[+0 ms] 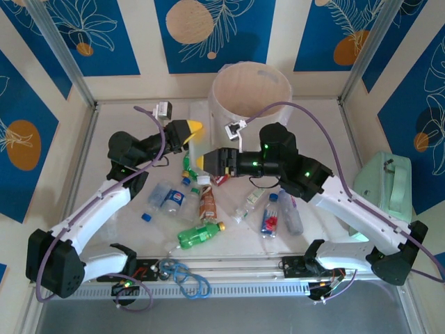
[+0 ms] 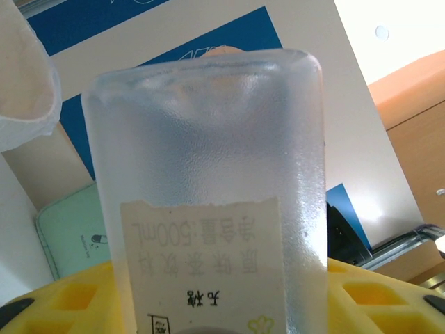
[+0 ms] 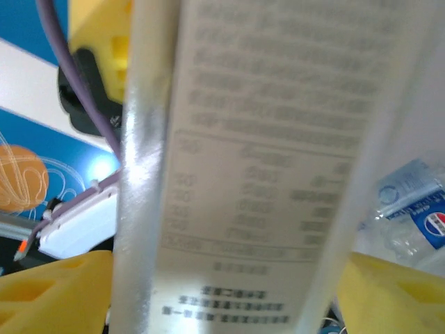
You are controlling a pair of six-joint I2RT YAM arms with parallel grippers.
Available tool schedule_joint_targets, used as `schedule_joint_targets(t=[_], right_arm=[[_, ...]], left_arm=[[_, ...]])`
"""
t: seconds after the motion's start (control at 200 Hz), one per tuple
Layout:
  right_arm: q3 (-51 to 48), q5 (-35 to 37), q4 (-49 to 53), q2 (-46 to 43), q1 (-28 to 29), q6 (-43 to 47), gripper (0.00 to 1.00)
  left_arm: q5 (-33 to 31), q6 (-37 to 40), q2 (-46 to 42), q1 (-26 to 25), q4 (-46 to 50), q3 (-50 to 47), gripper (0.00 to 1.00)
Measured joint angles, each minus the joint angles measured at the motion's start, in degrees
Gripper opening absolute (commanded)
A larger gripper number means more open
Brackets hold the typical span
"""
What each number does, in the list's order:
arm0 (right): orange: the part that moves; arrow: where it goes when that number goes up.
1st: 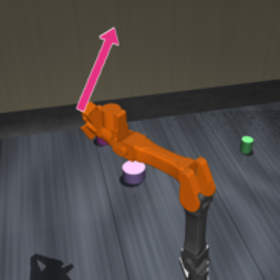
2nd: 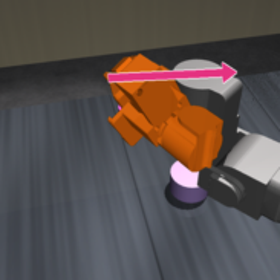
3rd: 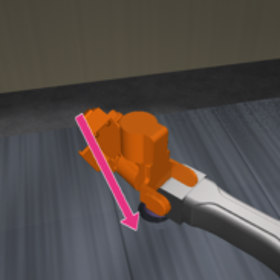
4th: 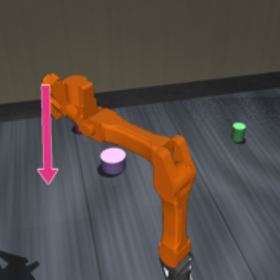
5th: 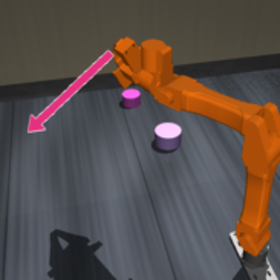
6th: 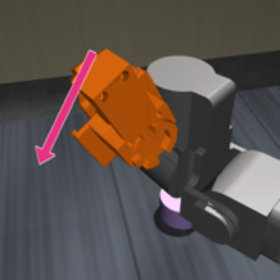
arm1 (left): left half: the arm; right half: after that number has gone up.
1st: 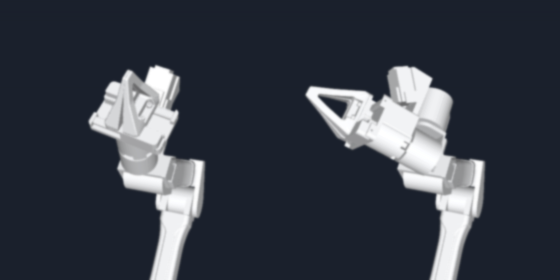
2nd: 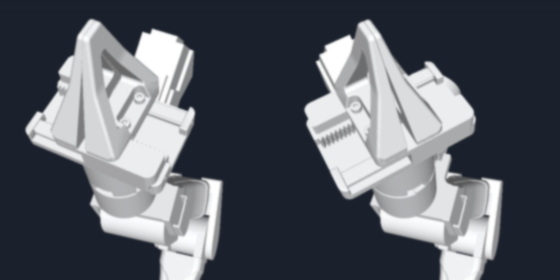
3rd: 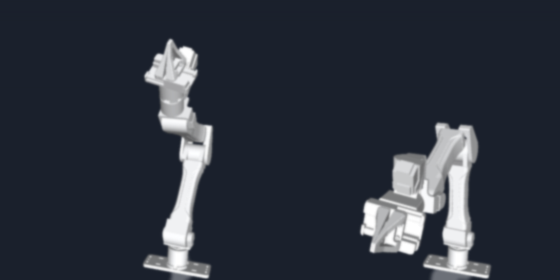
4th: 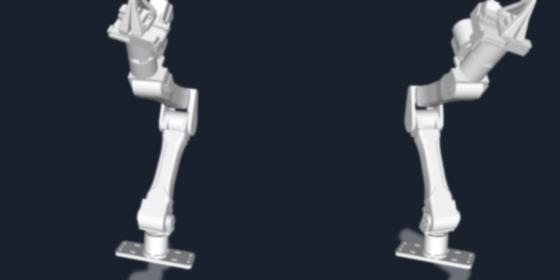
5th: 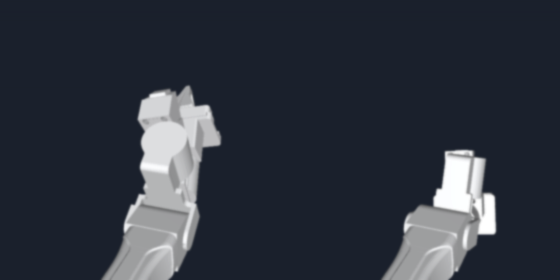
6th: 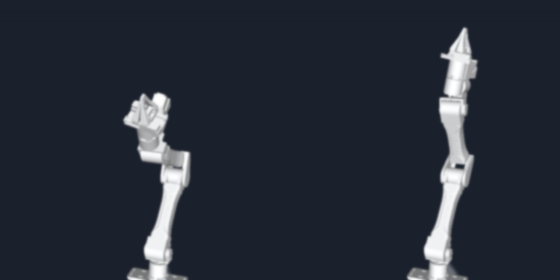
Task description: Put the plastic bottles in the bin
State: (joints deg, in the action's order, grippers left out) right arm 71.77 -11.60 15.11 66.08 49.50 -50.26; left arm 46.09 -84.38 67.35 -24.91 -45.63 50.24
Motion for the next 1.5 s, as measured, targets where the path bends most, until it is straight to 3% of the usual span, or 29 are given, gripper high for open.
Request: schedule_joint_targets(t=[0.11,0.25,0.35,0.48,0.655,0.875,1.09,1.321,1.501], right_arm=[[-0.5,5.7,4.2,-3.4,-1.4,0.4,0.89],[-2.4,16.2,12.7,-11.5,-5.8,-0.7,0.89],[-4.6,22.3,19.0,-17.9,-10.7,-2.5,0.89],[-8.7,26.2,25.7,-24.1,-14.6,-4.5,0.88],[-12.5,27.8,31.0,-27.1,-15.0,-6.7,0.88],[-13.6,28.0,32.8,-27.4,-15.0,-7.9,0.87],[-15.0,29.0,34.0,-28.9,-15.0,-9.2,0.87],[-15.2,29.6,34.7,-29.5,-15.0,-9.6,0.85],[-15.2,29.6,34.6,-29.0,-15.0,-9.8,0.85]], left_arm=[[0.0,2.9,0.0,0.0,3.1,0.4,0.54],[-1.1,10.3,0.4,0.2,15.2,5.9,0.55],[-4.6,16.6,2.9,0.3,24.3,13.6,0.53],[-10.4,20.5,9.1,0.3,28.3,22.3,0.51],[-17.4,20.5,22.0,0.1,29.1,33.5,0.5],[-24.3,21.9,40.5,-1.0,33.9,57.2,0.46],[-27.6,24.0,53.4,-3.6,45.7,78.7,0.47],[-32.7,26.4,57.3,-7.0,60.2,85.2,0.58],[-33.3,26.0,59.5,-7.6,63.5,86.1,0.73]])
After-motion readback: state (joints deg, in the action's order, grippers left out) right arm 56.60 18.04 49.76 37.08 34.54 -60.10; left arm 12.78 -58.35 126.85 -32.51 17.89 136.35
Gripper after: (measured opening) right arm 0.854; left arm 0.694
